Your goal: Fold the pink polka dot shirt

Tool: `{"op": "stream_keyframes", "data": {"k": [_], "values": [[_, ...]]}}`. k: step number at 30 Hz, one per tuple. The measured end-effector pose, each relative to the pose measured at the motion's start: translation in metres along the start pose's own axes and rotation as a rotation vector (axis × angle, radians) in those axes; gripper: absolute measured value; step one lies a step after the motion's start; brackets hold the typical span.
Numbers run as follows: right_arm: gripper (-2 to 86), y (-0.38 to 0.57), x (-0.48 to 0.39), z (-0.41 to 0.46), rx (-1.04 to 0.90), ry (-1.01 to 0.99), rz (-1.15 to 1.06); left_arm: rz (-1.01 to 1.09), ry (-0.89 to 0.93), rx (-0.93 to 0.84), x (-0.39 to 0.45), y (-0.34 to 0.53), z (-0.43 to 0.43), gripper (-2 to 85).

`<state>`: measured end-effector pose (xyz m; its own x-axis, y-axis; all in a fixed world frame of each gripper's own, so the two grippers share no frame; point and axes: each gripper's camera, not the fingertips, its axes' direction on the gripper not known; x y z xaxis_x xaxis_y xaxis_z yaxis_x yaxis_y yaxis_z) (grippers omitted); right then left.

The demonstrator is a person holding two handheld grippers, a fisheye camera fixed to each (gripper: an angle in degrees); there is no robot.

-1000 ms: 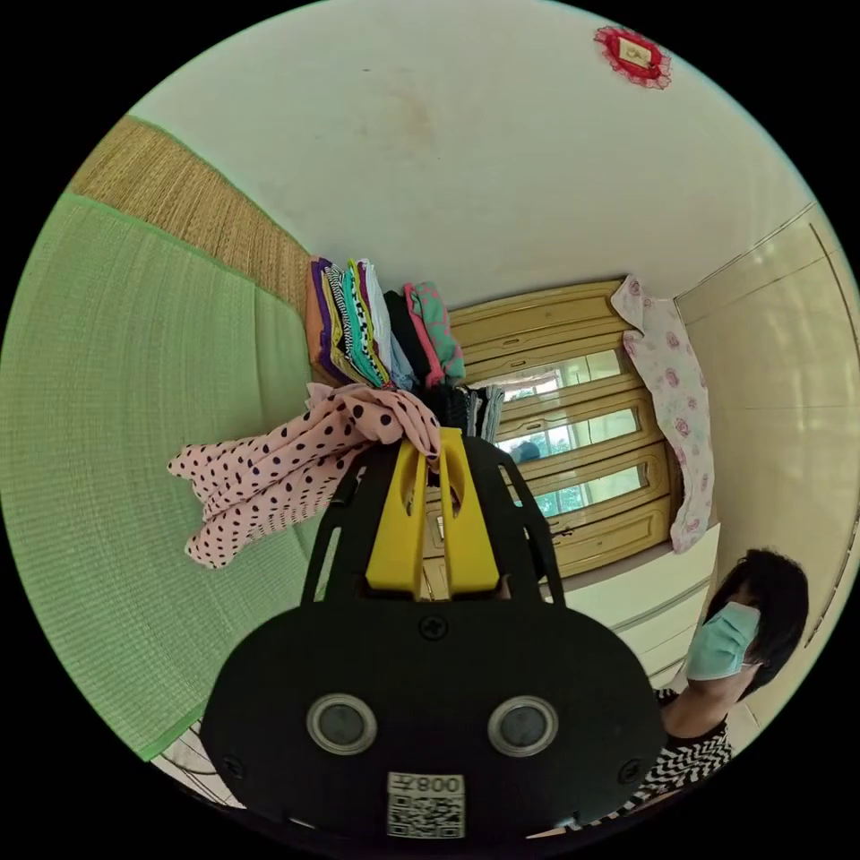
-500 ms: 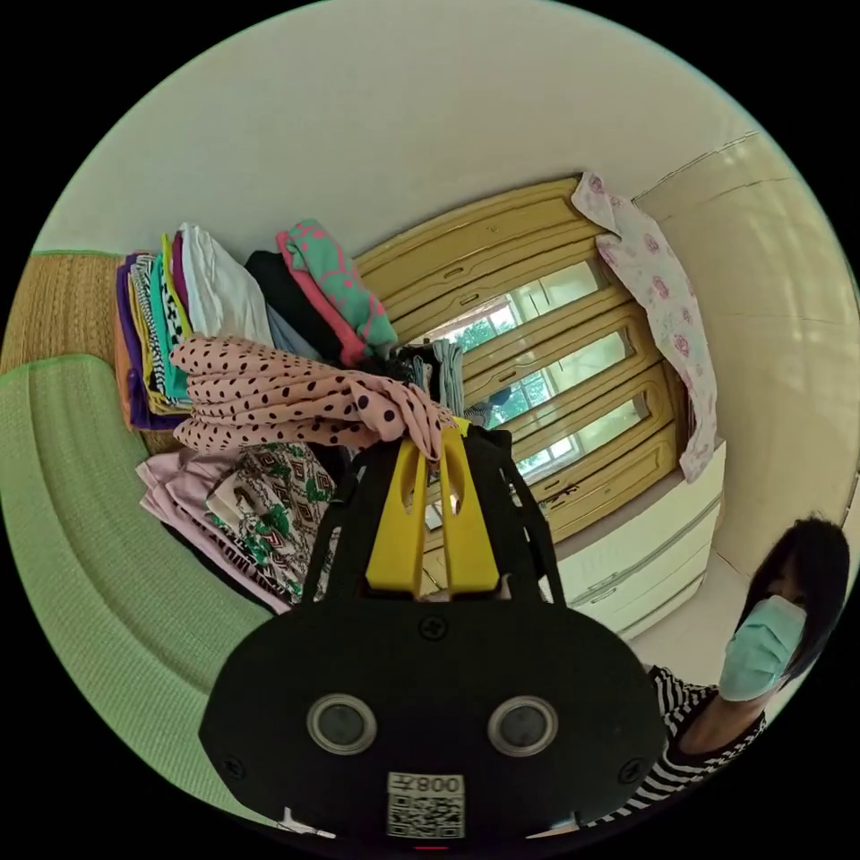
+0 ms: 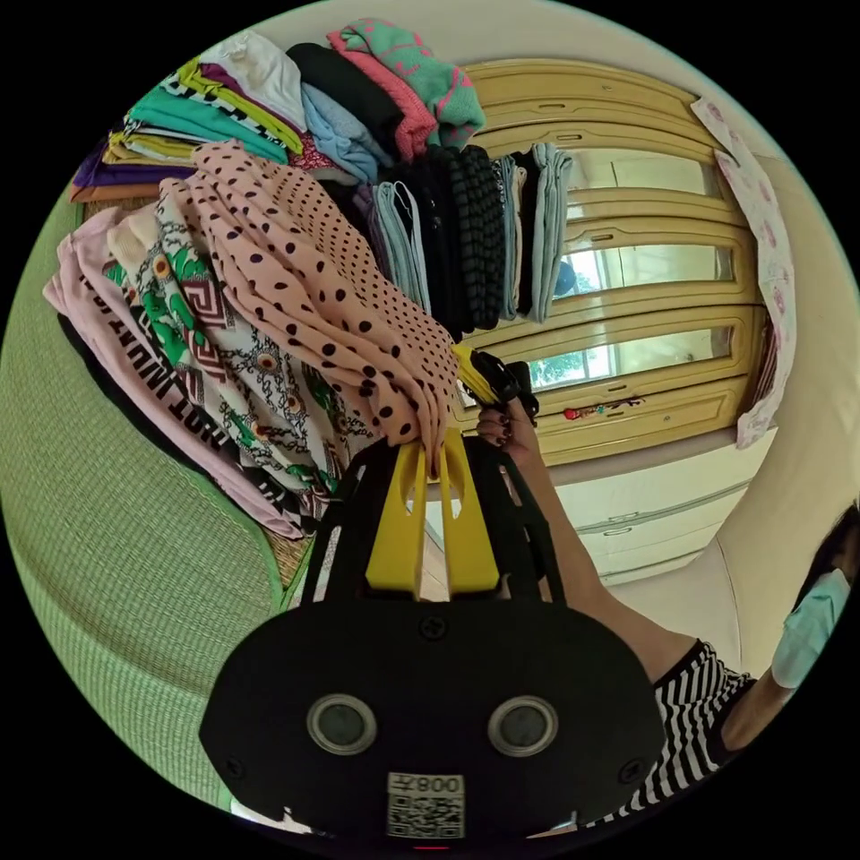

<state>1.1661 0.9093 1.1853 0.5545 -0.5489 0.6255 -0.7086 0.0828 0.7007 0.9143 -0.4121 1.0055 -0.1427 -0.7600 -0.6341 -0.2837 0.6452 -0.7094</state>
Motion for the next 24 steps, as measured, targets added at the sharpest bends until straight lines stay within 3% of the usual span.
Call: {"op": "stream_keyframes", "data": {"k": [14,19,22,24], "values": [[1.0,0.012,0.011,-0.032,0.038,0.142,0.063,-0.192,0.069,-0.060,-0.074,-0.051,0.080,3.0],[0.3,0.038,-0.027,-0.050,0.217,0.341,0.009,-0.167,0.099,-0.083,-0.084,-0.061,0.082,2.6],[0.2,0.056,-0.061,-0.042,0.307,0.336,-0.097,-0.170,0.120,-0.103,-0.091,-0.058,0.079,2.0],[0.2,0.054,-0.086,-0.017,0.261,0.313,-0.187,-0.167,0.106,-0.106,-0.095,-0.055,0.076,1.7]]}}
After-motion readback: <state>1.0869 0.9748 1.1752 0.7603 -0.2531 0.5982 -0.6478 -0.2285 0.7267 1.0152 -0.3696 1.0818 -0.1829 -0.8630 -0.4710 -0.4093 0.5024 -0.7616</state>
